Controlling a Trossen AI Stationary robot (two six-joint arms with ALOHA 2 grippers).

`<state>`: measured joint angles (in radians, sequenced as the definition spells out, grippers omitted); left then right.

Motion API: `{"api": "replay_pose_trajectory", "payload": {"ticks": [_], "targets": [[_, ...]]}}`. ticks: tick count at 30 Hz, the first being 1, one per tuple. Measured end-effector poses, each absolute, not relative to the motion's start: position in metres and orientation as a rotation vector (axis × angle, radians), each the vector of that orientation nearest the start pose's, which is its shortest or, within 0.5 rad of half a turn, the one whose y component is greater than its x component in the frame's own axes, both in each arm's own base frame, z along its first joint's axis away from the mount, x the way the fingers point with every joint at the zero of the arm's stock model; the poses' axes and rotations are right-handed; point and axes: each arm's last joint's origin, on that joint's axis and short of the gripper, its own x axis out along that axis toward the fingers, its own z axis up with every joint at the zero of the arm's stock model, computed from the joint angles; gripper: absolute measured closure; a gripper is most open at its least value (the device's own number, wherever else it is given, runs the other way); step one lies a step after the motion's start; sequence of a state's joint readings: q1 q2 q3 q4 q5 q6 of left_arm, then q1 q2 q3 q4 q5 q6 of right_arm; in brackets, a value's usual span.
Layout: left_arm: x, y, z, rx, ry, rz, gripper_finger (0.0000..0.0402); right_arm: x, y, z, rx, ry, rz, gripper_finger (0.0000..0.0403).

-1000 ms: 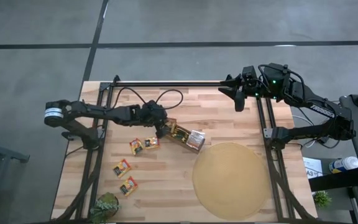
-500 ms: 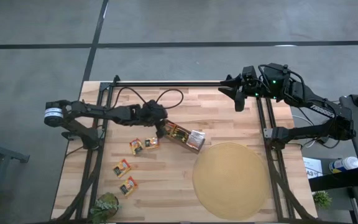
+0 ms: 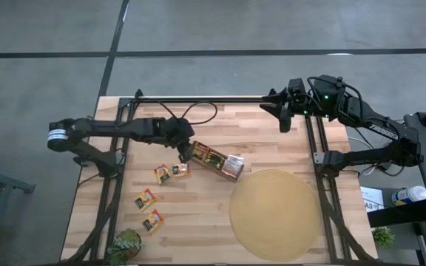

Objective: Pick & Place Tea
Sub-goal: Put the orange tea bag into the left section of the wooden organizer

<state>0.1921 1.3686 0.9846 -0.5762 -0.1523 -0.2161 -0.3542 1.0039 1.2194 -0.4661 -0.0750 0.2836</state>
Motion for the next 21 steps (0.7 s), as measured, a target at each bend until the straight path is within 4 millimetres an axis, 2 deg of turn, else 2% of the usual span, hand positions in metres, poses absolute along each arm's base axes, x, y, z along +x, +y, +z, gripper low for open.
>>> {"api": "replay_pose_trajectory", "payload": {"ticks": [10,15,21], "targets": [[0.262,0.054,0.249,-0.301,0.920,0.426,0.0309,0.187,-0.067,0.413,0.282,0.212,-0.305,0.0234],[0.250,0.051,0.246,-0.320,1.032,0.402,0.0309,0.187,-0.067,0.413,0.282,0.213,-0.305,0.0234],[0.234,0.044,0.249,-0.423,1.131,0.338,0.0308,0.187,-0.067,0.413,0.276,0.214,-0.304,0.0234]]}}
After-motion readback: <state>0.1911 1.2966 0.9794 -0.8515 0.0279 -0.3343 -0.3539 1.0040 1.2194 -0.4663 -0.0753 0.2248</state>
